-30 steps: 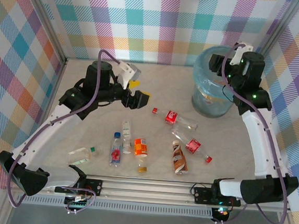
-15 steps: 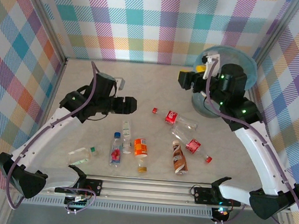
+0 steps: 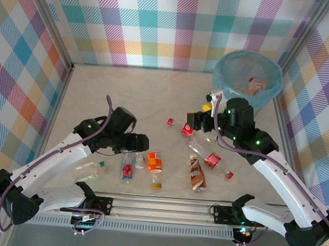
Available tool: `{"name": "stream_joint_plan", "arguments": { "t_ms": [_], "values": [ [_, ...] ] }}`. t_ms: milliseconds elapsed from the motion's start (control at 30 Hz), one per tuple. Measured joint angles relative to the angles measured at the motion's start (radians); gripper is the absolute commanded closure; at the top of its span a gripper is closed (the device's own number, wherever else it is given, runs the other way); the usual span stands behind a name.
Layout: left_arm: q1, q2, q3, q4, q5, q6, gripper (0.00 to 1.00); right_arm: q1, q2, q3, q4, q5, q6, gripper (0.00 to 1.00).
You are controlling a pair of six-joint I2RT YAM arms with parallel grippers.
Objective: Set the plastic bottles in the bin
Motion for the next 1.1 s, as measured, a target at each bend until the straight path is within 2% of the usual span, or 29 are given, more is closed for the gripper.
{"name": "stream_joint_plan", "arguments": {
  "t_ms": [200,433,633,833,1100],
  "values": [
    [-0.162,0.081,-0.025,0.044,-0.041,-0.077,0.25,0.008,-0.05,-0.122,-0.002,0.01,0.069,0.25],
    [-0.258,0.269,-0.009,0.107,-0.069,-0.125,0.24,0.01,-0.167,-0.153,-0.023,0.052,0.097,0.25],
    [-0.267,0.304,-0.031,0.15,-0.094,-0.156,0.23,0.01,-0.24,-0.191,-0.031,0.08,0.116,0.25],
    [-0.268,0.328,-0.101,0.21,-0.089,-0.19,0.23,0.01,-0.233,-0.224,-0.043,0.088,0.138,0.25],
    [-0.271,0.397,-0.144,0.279,-0.06,-0.202,0.28,0.01,-0.226,-0.23,-0.042,0.09,0.142,0.24]
  ]
}}
